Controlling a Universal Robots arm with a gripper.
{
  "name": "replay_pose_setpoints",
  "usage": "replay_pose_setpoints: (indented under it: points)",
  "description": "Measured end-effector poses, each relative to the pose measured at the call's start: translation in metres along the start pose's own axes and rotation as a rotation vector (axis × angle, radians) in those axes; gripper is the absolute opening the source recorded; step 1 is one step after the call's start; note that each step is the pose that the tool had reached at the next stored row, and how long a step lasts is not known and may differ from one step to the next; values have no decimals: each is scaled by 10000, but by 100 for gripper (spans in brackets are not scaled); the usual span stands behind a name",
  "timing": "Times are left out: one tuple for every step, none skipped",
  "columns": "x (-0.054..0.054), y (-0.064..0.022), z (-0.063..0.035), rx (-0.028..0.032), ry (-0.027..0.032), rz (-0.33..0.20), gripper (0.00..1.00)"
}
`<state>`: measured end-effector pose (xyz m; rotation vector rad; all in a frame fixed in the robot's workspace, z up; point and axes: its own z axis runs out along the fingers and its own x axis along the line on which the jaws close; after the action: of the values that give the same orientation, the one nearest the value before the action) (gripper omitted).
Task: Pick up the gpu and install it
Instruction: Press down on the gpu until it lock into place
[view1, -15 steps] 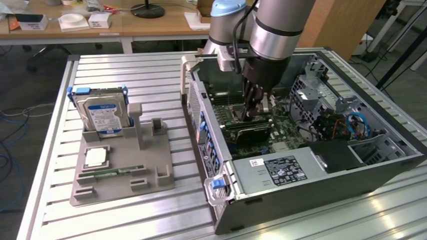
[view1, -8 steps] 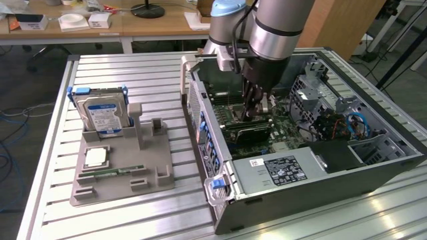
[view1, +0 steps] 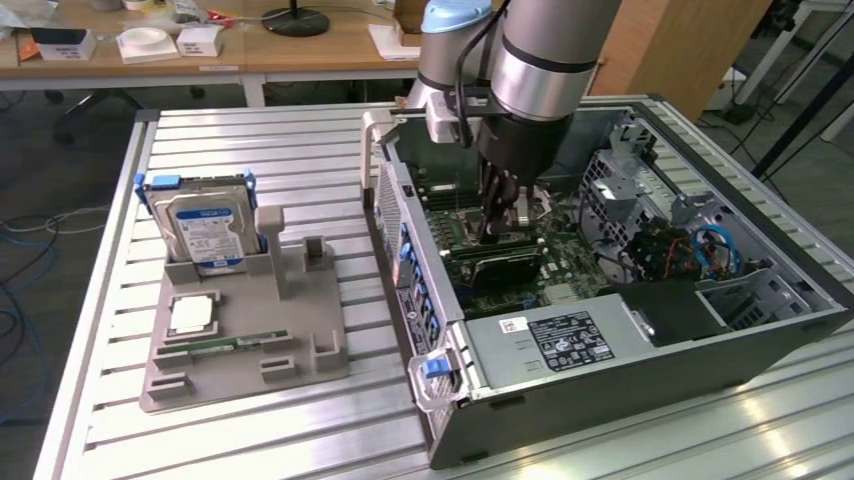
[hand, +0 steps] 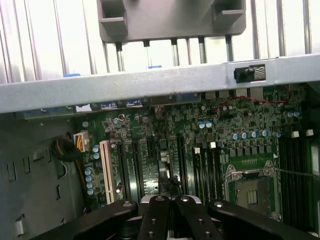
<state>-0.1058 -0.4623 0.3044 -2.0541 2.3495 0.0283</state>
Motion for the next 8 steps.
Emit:
replay_pose_setpoints:
  points:
    - [1, 5, 0, 0, 0, -1, 11]
    - [7, 44, 0, 1, 0, 0, 11]
    - [13, 91, -1, 3, 1, 0, 11]
    - [18, 135, -1, 7, 0, -1, 11]
    - [25, 180, -1, 9, 0, -1, 11]
    - [31, 225, -1, 12, 0, 0, 11]
    - [36, 268, -1, 15, -2, -1, 11]
    - [43, 312, -1, 17, -1, -1, 11]
